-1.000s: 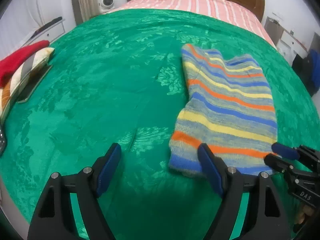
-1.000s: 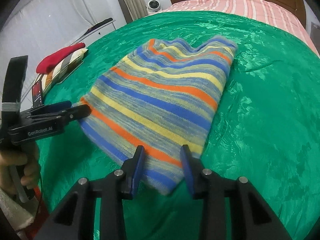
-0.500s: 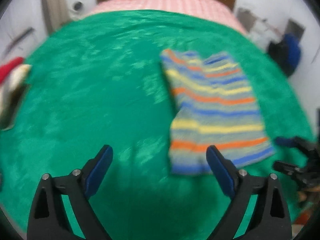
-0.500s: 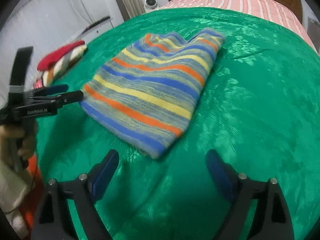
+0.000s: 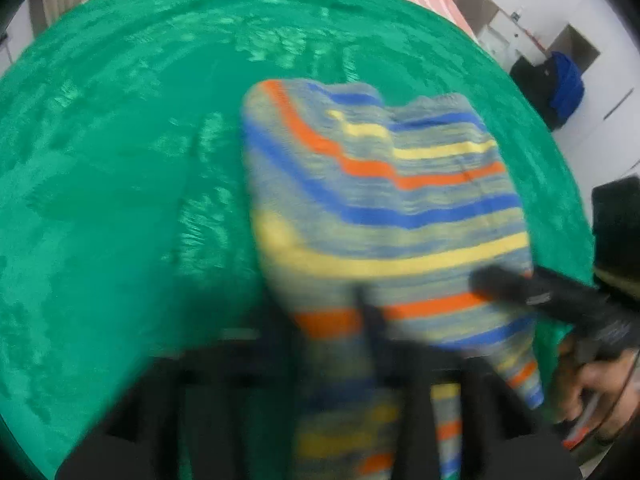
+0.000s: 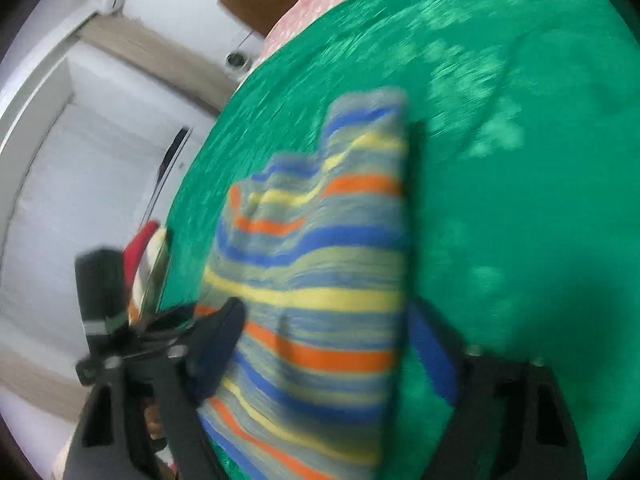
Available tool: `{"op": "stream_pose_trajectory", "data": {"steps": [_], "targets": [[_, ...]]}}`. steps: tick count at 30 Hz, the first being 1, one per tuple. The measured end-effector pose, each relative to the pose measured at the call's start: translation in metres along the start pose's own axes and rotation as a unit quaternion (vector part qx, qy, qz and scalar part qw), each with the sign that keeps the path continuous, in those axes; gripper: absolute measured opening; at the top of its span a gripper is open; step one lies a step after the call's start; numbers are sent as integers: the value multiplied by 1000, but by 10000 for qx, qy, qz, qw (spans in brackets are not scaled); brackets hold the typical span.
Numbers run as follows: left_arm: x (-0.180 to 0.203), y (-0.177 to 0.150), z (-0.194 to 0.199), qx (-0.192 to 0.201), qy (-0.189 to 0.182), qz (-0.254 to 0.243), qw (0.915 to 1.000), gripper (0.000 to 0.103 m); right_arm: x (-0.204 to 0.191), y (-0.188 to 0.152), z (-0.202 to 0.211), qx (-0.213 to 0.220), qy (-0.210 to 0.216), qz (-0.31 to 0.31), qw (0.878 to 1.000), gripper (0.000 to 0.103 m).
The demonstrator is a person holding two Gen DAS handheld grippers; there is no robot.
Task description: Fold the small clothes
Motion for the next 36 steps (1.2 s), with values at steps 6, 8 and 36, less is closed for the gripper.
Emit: {"op": "stream_pose_trajectory", "data": {"steps": [6,8,36], "targets": [[18,-3,31,673,279,-174,9972,10,-38,-10,12,480,-1423,1288,9802,23],[27,-2,53,928,364,-352,9944,10,-55,-12,25,749,-1539,1566,9727,22],[91,-165,200,2653,2384,-661,9319,103,-36,-128,212,1920,-2861,2021,9168,100]]}}
Point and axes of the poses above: each gripper's, at about its wrist camera, not at the fingertips, and z roughly against the way its jaws point, x to its right, y to its top, the point moved 7 cm from there along -z, roughly the way its jaws point, and after that the axes turned 5 degrees about -y, right-handed, at the moved point
